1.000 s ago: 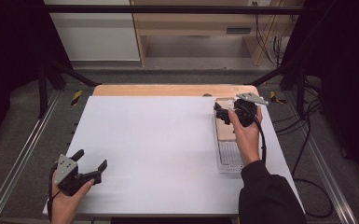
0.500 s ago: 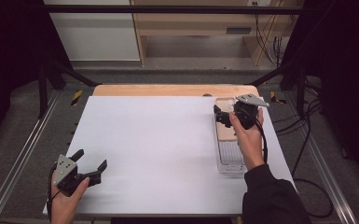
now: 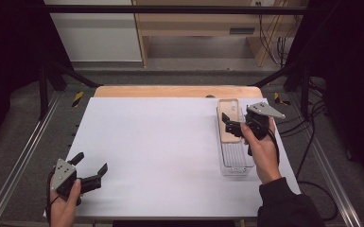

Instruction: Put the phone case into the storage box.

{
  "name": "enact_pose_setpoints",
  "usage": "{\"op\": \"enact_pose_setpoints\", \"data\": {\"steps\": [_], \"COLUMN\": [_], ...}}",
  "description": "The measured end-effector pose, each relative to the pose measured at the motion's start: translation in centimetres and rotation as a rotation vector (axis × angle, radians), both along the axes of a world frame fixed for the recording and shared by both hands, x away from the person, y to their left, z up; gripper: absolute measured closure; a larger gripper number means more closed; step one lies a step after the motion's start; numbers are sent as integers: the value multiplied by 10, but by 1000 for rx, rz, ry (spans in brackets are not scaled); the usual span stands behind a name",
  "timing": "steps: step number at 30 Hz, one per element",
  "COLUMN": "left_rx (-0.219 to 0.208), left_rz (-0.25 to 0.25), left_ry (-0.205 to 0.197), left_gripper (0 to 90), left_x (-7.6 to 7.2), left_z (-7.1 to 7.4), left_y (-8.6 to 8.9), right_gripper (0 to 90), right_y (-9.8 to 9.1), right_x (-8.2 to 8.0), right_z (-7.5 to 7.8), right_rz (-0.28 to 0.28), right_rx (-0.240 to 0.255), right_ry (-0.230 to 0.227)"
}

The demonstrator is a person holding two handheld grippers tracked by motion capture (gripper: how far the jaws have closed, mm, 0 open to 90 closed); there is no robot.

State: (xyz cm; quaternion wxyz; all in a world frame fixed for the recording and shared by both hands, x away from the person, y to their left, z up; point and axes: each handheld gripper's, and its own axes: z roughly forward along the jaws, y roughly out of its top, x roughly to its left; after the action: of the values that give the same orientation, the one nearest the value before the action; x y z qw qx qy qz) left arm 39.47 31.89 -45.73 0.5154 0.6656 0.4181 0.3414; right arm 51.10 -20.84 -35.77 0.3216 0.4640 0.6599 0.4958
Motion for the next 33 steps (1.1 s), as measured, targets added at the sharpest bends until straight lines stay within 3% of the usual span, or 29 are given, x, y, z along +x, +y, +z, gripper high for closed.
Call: {"op": "enact_pose_setpoints", "data": {"steps": [14,33], "left_rx": [-21,-24], "left_rz": [9,-9], "left_ry": [-11,-30], "left_gripper": [32,32], "left_x": [-6,-6], "left_z": [0,1], "left_y": [5,3], "right_gripper": [43,39], "right_y": [-18,-41], "right_x": [-29,-62], "right_z": [1,-16], "right_rz": [4,19], "right_rx": [1,19], "right_ry": [-113,-169]}}
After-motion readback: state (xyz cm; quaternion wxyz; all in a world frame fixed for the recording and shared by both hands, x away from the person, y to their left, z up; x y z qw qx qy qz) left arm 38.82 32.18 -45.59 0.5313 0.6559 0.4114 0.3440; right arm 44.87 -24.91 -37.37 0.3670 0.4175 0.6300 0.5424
